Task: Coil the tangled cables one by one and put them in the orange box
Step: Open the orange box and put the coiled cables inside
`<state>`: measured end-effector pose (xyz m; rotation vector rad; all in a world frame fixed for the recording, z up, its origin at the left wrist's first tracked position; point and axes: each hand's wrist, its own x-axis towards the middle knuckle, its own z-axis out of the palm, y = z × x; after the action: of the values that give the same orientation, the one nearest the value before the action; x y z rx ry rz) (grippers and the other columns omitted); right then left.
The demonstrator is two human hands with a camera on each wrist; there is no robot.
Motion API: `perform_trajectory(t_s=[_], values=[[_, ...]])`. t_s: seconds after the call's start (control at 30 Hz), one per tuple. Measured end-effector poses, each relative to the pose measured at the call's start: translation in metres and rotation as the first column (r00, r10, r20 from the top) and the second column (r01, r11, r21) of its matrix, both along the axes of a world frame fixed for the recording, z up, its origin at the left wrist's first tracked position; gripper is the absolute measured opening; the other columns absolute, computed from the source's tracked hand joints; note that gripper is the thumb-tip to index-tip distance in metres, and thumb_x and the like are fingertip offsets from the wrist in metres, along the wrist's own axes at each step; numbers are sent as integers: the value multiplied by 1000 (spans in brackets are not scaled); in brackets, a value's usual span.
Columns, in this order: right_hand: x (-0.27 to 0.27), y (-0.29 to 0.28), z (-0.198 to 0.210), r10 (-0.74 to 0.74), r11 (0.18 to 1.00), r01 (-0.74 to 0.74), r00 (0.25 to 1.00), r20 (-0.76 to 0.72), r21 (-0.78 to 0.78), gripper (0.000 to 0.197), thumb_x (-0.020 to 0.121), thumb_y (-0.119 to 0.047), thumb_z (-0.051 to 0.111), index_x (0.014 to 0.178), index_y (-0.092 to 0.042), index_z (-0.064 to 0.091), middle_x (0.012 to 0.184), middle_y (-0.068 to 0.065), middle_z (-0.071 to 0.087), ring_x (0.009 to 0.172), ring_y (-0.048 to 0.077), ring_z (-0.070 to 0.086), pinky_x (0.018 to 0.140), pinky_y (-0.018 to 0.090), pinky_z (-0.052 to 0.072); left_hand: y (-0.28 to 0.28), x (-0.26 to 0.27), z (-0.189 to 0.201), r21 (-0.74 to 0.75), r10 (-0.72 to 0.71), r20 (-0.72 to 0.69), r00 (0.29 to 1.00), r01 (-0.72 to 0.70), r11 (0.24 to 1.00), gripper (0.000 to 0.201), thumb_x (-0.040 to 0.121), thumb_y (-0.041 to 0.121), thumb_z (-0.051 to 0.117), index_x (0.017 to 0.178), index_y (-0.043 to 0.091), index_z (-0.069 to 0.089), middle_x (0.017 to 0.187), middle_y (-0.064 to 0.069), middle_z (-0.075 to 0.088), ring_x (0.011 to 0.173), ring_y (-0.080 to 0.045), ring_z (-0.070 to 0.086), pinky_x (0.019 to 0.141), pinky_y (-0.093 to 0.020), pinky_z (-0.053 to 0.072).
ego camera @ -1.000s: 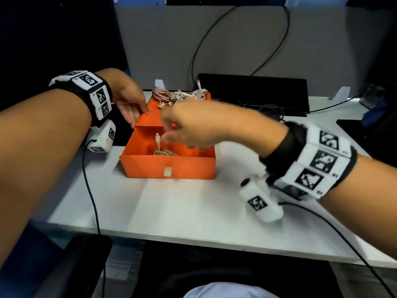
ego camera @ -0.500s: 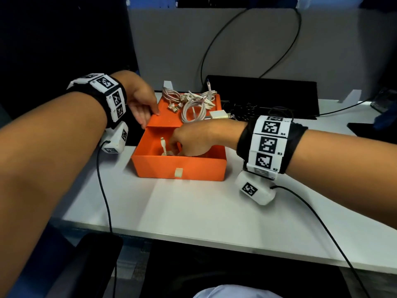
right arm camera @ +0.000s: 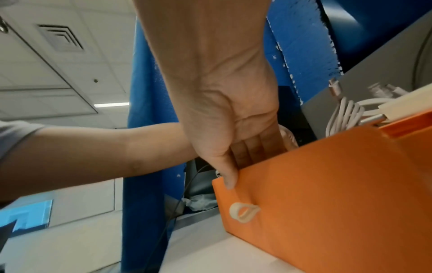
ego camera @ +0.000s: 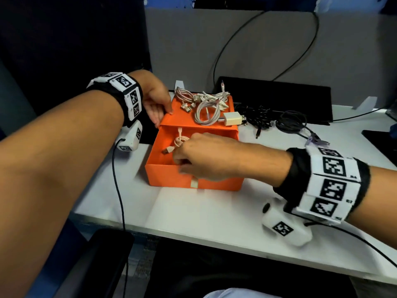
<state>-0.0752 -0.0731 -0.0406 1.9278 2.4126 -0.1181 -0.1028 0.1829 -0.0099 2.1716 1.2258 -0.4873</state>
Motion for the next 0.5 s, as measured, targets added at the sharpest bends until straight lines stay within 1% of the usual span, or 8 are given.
perform_trajectory(t_s=[0.1, 0.17, 0.23, 0.27, 0.3, 0.37, 0.4, 0.5], values=[[5, 1, 7, 21, 1000, -22, 995, -94, -1, 39, 105, -42, 55, 78, -15, 64, 68, -3, 58, 61, 8, 49, 59, 29, 39, -1, 0, 1, -3, 2, -2, 1000, -2, 1000, 40, 108, 19, 48, 105, -18, 63, 76, -25, 74, 59, -27, 75, 52, -29, 62], [14, 13, 8, -13, 999, 18, 994, -111, 45, 40, 105, -44, 53, 87, -14, 71, 73, 1, 63, 63, 9, 50, 63, 32, 43, -2, -1, 1, 4, 2, -7, 1000, -2, 1000, 41, 108, 20, 48, 101, -17, 64, 75, -25, 74, 59, -26, 75, 52, -29, 62], [21, 27, 7, -50, 998, 52, 998, -44, 46, 33, 106, -40, 52, 108, -17, 75, 96, 2, 71, 80, 16, 59, 75, 34, 49, -3, 0, 1, 10, -1, -18, 1000, 1, 1000, 42, 109, 20, 47, 100, -16, 65, 75, -25, 74, 58, -26, 75, 51, -29, 62], [23, 33, 5, -48, 999, 48, 999, 0, 10, 31, 106, -37, 53, 117, -17, 73, 106, 2, 71, 90, 19, 60, 78, 33, 48, -4, 0, 1, 12, -2, -23, 1000, 3, 1000, 42, 109, 21, 46, 101, -16, 64, 75, -25, 74, 59, -26, 75, 51, -29, 61], [23, 39, 3, -38, 998, 39, 998, 48, -40, 30, 106, -34, 53, 121, -16, 71, 109, 2, 68, 94, 20, 59, 78, 30, 43, -5, 1, 2, 15, -2, -27, 1000, 2, 1000, 41, 109, 20, 45, 103, -16, 64, 76, -24, 74, 59, -26, 75, 51, -29, 61], [22, 49, -3, -37, 994, 50, 991, 132, -93, 31, 107, -32, 52, 122, -11, 67, 104, 3, 59, 94, 20, 54, 75, 28, 37, -5, 0, 2, 27, 1, -24, 1000, 0, 1000, 40, 109, 20, 45, 101, -15, 64, 76, -24, 75, 60, -27, 75, 50, -30, 61], [21, 54, -6, -69, 992, 84, 986, 151, -94, 32, 107, -33, 52, 124, -9, 65, 105, 2, 57, 93, 20, 53, 75, 29, 37, -4, 0, 2, 32, -3, -20, 1000, 4, 999, 40, 109, 20, 45, 102, -14, 64, 77, -23, 75, 60, -26, 75, 50, -31, 61], [19, 61, -13, -173, 974, 198, 964, 200, -110, 32, 107, -30, 49, 124, -7, 64, 116, 4, 65, 91, 23, 57, 74, 30, 43, -3, -2, -1, 40, -15, -5, 1000, 16, 999, 39, 109, 21, 45, 103, -13, 65, 78, -22, 75, 61, -25, 76, 51, -31, 61]])
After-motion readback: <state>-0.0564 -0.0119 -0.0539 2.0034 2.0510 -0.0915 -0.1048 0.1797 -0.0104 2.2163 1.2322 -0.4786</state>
